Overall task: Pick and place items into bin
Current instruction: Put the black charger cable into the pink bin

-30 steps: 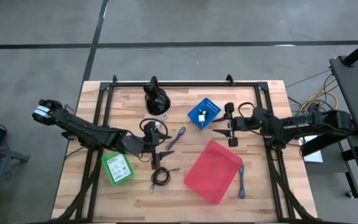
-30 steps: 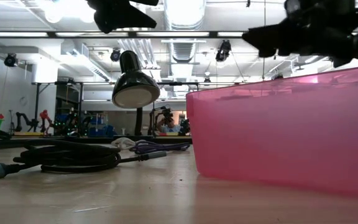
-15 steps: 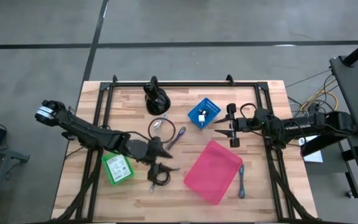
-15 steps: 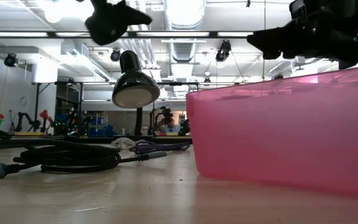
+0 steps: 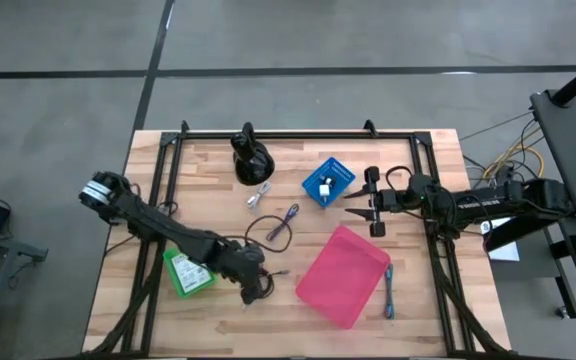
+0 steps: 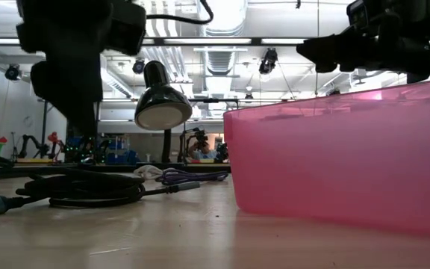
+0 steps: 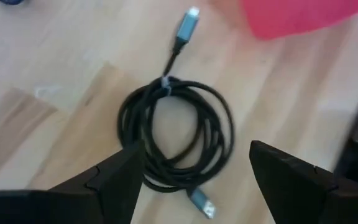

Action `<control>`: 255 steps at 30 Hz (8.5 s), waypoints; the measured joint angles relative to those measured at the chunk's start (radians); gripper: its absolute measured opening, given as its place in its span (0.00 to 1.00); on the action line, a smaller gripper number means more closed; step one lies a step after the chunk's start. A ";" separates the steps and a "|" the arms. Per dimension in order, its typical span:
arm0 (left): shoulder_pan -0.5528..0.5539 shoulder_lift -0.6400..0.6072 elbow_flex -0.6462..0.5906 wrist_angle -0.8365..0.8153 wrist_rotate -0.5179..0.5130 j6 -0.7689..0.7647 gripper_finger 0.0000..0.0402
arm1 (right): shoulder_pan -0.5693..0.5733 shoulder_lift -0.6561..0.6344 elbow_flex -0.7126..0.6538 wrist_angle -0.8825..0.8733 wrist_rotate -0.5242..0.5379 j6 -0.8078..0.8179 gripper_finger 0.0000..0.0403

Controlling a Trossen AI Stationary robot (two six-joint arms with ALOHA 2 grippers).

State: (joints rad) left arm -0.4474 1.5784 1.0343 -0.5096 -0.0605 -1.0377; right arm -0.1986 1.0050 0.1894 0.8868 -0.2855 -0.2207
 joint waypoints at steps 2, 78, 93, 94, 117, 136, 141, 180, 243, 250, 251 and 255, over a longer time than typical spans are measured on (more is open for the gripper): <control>0.000 0.040 0.034 -0.030 -0.001 0.039 0.68 | 0.000 0.000 0.000 0.000 0.000 0.000 0.33; 0.003 0.271 0.106 -0.145 -0.110 0.502 0.03 | 0.000 0.000 -0.001 -0.023 -0.001 -0.042 0.25; 0.000 0.155 0.102 -0.215 -0.118 0.494 0.03 | 0.000 0.000 -0.001 -0.023 -0.001 -0.042 0.25; 0.000 0.145 0.103 -0.215 -0.134 0.494 0.03 | 0.000 0.000 -0.001 -0.024 -0.001 -0.042 0.24; -0.046 0.045 0.144 -0.114 -0.812 0.510 0.03 | 0.000 0.005 0.005 -0.040 -0.001 -0.042 0.24; -0.032 0.057 0.139 0.515 -1.097 1.176 0.03 | 0.011 0.016 0.007 -0.021 -0.148 -0.005 0.30; -0.015 0.057 0.137 0.518 -1.098 1.176 0.03 | 0.071 0.049 0.029 -0.016 -0.164 -0.043 0.39; 0.023 0.058 0.122 0.528 -1.094 1.177 0.03 | 0.183 0.594 0.446 0.096 -0.169 0.043 0.56; 0.042 0.049 0.138 0.521 -1.043 1.267 0.32 | 0.192 0.571 0.491 -0.075 -0.169 0.045 0.02; 0.014 -0.010 0.138 0.519 -1.040 1.255 0.33 | 0.192 0.517 0.491 -0.167 -0.159 0.063 0.02; 0.008 -0.019 0.138 0.521 -1.042 1.253 0.33 | 0.192 0.504 0.491 -0.196 -0.160 0.065 0.02; -0.026 -0.046 0.137 0.511 -1.024 1.253 0.33 | 0.193 0.450 0.487 -0.274 -0.159 0.065 0.02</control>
State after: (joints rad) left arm -0.4733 1.5329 1.1709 0.0018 -1.0848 0.2153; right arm -0.0059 1.4554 0.6761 0.6126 -0.4450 -0.1558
